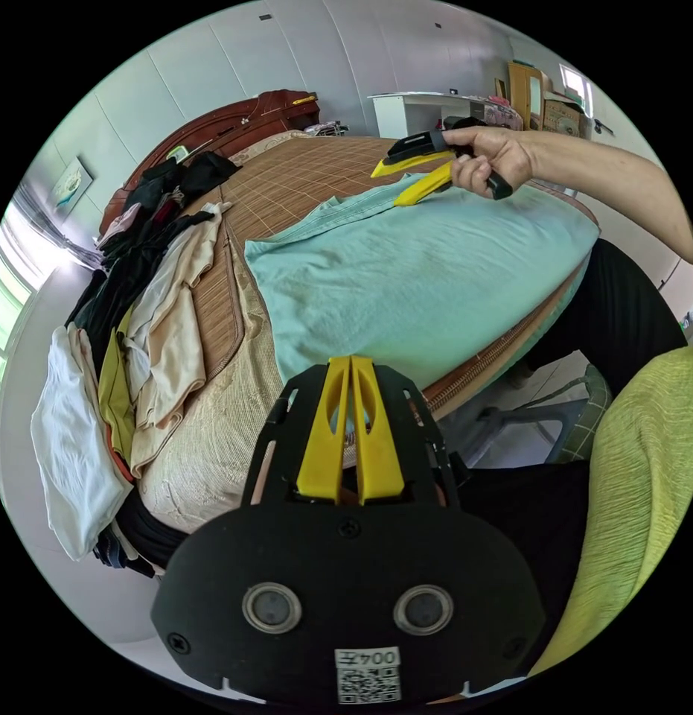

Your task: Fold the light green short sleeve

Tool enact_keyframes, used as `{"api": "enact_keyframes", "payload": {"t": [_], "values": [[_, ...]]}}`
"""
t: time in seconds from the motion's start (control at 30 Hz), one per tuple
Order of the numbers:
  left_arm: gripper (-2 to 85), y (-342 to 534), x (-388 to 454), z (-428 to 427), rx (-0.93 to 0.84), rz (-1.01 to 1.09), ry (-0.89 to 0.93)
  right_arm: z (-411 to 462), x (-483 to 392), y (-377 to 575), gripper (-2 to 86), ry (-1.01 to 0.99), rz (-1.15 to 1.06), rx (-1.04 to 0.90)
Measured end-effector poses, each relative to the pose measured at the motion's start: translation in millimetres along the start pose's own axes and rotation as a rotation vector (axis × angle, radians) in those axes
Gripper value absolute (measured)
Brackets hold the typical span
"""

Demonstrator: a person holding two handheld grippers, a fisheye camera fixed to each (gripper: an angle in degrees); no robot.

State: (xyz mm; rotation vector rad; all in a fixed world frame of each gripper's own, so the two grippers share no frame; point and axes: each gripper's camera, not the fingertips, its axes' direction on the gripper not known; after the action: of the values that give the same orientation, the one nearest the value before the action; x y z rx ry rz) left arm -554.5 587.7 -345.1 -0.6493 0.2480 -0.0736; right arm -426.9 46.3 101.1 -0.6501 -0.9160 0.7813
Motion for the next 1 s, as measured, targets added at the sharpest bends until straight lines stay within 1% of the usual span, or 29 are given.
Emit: {"api": "enact_keyframes", "payload": {"t": [0.17, 0.27, 0.4, 0.5, 0.57, 0.7, 0.83, 0.9, 1.0], "values": [[0.3, 0.8, 1.5, 2.6, 0.001, 0.002, 0.003, 11.7, -14.8, -16.5, 13.6, 0.013, 0.045, 0.003], [0.3, 1.2, 3.0, 4.3, 0.001, 0.003, 0.002, 13.5, -33.2, -33.2, 13.3, 0.016, 0.041, 0.040], [0.2, 1.4, 5.9, 6.4, 0.000, 0.006, -0.005, 9.0, -73.4, -65.5, 12.7, -0.028, -0.004, 0.120], [0.2, 1.7, 8.1, 8.1, 0.000, 0.007, -0.010, 6.3, -110.9, -78.6, 12.2, 0.007, -0.079, 0.158], [0.2, 2.1, 10.1, 9.5, 0.001, 0.009, -0.015, 13.6, -132.6, -79.1, 11.3, 0.032, -0.131, 0.126], [0.2, 2.6, 12.2, 11.7, 0.002, 0.010, -0.018, 63.5, -171.4, -62.8, 9.1, 0.048, -0.280, -0.072], [0.2, 2.6, 12.5, 14.5, 0.000, 0.007, -0.011, 122.0, -191.3, -59.5, 8.6, 0.122, -0.308, -0.215], [0.2, 2.5, 13.0, 15.6, -0.001, 0.007, -0.011, 136.0, -202.3, -66.4, 8.7, 0.175, -0.302, -0.195], [0.2, 1.9, 15.5, 17.9, -0.003, 0.012, -0.016, 141.7, -223.9, -81.6, 9.4, 0.292, -0.283, -0.073]]}}
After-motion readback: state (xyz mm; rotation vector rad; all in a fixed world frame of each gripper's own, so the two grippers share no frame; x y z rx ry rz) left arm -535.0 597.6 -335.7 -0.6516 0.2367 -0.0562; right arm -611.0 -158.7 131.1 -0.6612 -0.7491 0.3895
